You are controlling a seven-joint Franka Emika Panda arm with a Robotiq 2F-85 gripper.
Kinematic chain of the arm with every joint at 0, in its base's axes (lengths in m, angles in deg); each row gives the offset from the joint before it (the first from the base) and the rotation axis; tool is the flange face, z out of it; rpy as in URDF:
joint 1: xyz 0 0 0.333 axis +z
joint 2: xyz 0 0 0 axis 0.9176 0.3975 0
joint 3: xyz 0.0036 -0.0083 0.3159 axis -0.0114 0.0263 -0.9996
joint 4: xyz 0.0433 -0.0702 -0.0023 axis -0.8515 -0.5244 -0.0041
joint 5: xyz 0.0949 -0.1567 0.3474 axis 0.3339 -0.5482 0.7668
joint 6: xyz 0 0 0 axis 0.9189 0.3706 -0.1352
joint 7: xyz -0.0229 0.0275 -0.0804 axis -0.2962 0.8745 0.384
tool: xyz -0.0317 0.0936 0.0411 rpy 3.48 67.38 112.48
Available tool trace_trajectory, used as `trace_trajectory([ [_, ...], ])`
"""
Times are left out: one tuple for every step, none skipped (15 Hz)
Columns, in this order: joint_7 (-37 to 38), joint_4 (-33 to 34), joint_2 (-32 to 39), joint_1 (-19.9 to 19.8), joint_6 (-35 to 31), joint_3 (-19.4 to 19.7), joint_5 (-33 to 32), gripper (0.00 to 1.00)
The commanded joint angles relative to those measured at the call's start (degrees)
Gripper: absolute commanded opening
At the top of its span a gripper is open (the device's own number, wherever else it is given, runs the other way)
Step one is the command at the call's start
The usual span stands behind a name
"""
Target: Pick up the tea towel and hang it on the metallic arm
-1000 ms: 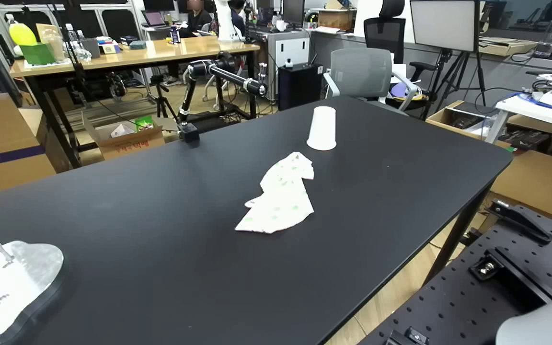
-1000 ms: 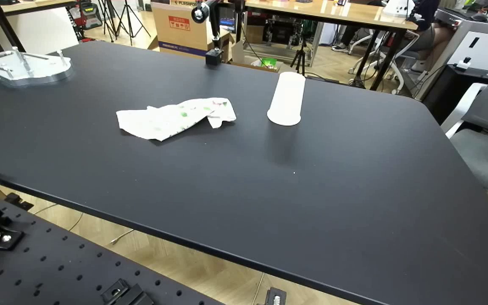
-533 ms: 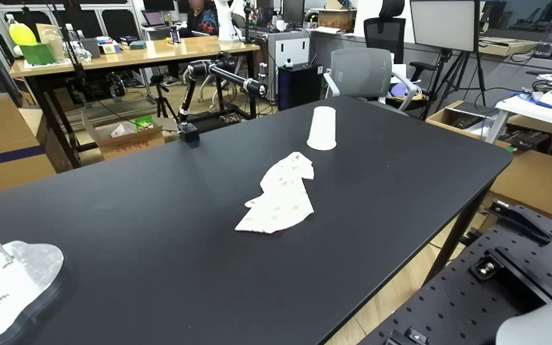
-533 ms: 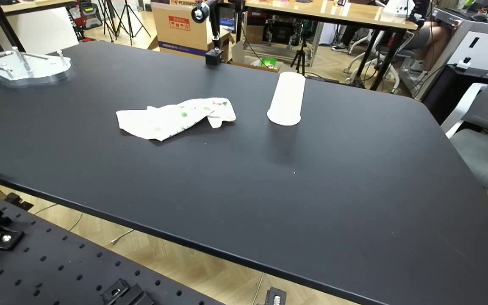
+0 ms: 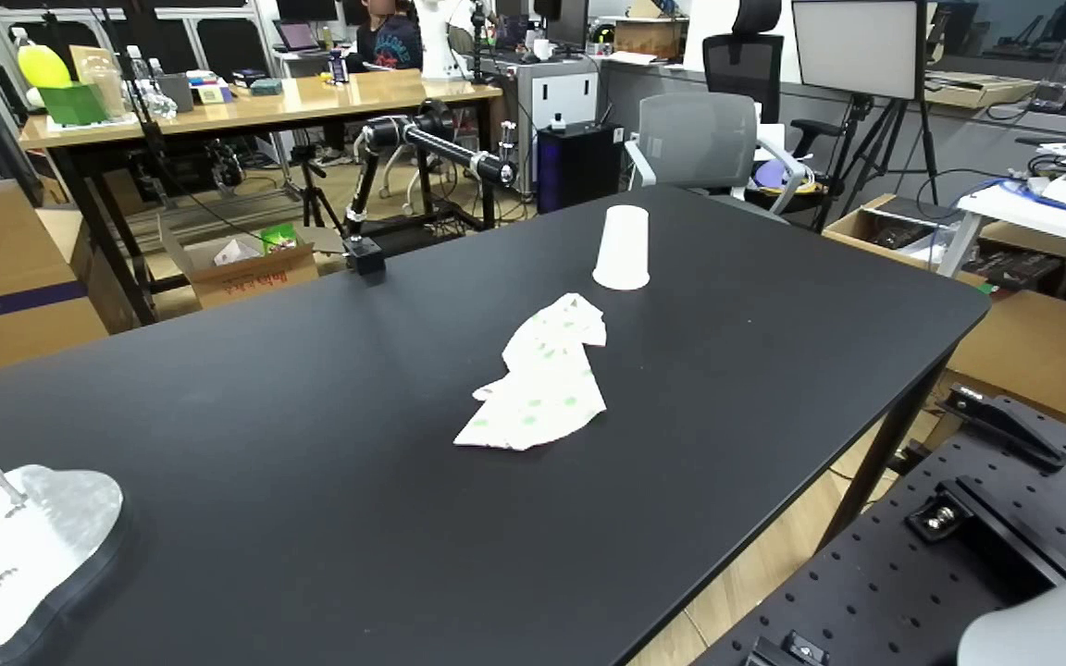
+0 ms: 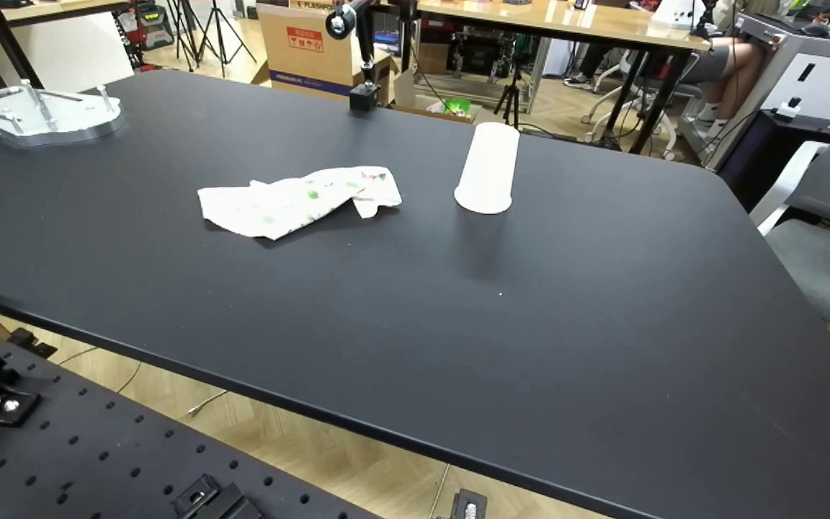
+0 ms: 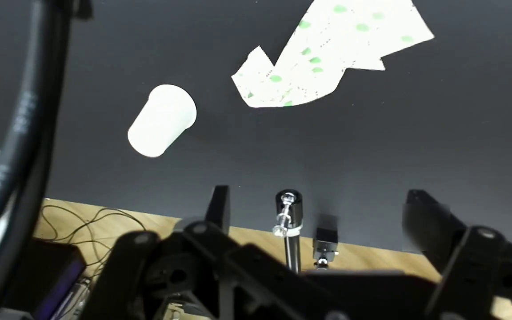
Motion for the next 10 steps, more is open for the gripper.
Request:
trace_trajectory([
  [11.33, -6.21, 1.57, -4.09, -10.11, -2.77, -1.68, 1.00],
  [13.89, -7.67, 2.58, -5.36, -12.62, -3.58, -2.00, 1.00],
  [16.17, -9.08, 3.53, -6.58, -15.14, -4.40, -2.32, 1.00],
  [18.12, -10.36, 4.66, -7.74, -17.41, -5.15, -2.46, 1.00],
  [19.70, -11.42, 5.69, -8.81, -19.50, -5.87, -2.54, 1.00],
  [20.84, -12.33, 6.89, -9.75, -21.26, -6.41, -2.50, 1.00],
  [21.56, -10.93, 9.71, -10.83, -22.26, -7.05, -2.66, 1.00],
  [21.45, -11.62, 11.21, -11.16, -23.87, -6.91, -2.26, 1.00],
  [21.27, -11.70, 12.80, -11.34, -24.89, -6.64, -1.84, 1.00],
  [19.93, -11.70, 14.85, -10.59, -26.07, -5.50, -0.70, 1.00],
])
